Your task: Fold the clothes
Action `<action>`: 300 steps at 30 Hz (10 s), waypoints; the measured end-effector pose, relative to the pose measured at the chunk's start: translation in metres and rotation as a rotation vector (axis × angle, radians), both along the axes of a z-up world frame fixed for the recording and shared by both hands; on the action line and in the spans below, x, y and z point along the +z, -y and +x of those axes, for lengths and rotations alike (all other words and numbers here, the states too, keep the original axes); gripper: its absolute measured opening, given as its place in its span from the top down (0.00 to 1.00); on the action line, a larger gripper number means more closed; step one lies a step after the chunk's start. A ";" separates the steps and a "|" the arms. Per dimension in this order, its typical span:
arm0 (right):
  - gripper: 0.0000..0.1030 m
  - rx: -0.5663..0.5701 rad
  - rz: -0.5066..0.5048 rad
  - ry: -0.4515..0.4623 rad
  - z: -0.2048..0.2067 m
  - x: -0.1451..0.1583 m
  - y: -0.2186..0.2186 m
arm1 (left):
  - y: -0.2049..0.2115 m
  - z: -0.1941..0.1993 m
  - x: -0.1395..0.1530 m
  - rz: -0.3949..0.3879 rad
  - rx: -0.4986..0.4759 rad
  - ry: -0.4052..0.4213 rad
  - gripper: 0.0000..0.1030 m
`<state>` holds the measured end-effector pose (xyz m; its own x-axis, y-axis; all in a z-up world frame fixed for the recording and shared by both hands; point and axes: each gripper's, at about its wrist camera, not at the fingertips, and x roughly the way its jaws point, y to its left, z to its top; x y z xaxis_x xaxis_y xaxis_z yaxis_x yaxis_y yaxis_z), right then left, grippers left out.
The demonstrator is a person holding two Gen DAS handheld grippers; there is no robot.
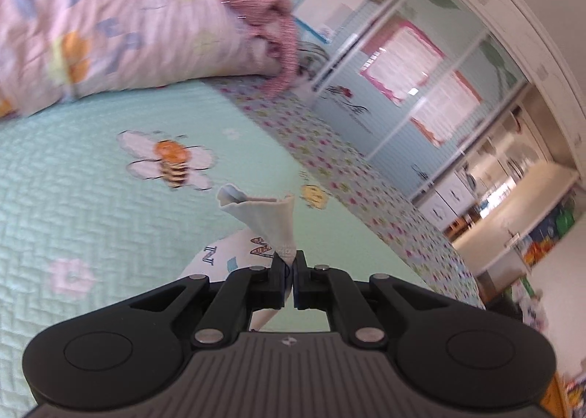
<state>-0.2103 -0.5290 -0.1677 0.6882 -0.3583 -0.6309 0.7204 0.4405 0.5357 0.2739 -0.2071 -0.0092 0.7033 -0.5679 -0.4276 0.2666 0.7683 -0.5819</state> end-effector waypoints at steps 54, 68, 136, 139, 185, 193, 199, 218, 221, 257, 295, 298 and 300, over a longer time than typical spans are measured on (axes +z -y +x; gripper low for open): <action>0.26 -0.106 0.091 0.134 -0.068 -0.034 0.031 | 0.322 -0.162 -0.071 0.590 -0.615 0.211 0.98; 0.22 -0.098 0.083 0.165 -0.071 -0.038 0.029 | 0.353 -0.184 -0.130 0.766 -0.677 0.186 0.55; 0.30 0.125 0.179 0.310 0.222 -0.025 0.142 | 0.095 -0.023 -0.144 0.388 -0.328 -0.114 0.50; 0.25 0.138 0.172 0.377 0.221 -0.012 0.130 | 0.099 -0.021 -0.140 0.342 -0.331 -0.105 0.49; 0.18 0.787 -0.272 -0.252 0.247 -0.020 -0.209 | -0.132 -0.283 -0.113 0.358 -0.298 -0.152 0.39; 0.14 1.019 -0.503 -0.287 0.108 -0.016 -0.246 | -0.125 -0.273 -0.110 0.273 -0.342 -0.125 0.39; 0.14 0.759 -0.487 -0.242 0.018 0.007 -0.189 | -0.067 -0.277 -0.118 0.248 -0.544 -0.073 0.37; 0.14 0.310 0.162 0.040 -0.059 -0.021 -0.037 | -0.108 -0.249 -0.146 0.215 -0.390 -0.333 0.36; 0.14 0.224 0.435 0.217 -0.076 -0.048 -0.002 | -0.117 -0.234 -0.158 0.126 -0.351 -0.449 0.36; 0.94 0.251 0.506 0.260 -0.047 -0.056 -0.005 | -0.114 -0.207 -0.171 -0.145 -0.399 -0.609 0.96; 0.95 0.124 0.496 0.445 0.157 0.007 0.144 | 0.055 -0.004 -0.099 -0.267 -0.348 -0.499 0.95; 0.95 0.111 0.504 0.438 0.185 -0.001 0.162 | 0.069 0.023 -0.112 -0.273 -0.331 -0.514 0.95; 0.95 0.097 0.511 0.427 0.201 -0.010 0.174 | 0.077 0.038 -0.118 -0.269 -0.330 -0.521 0.95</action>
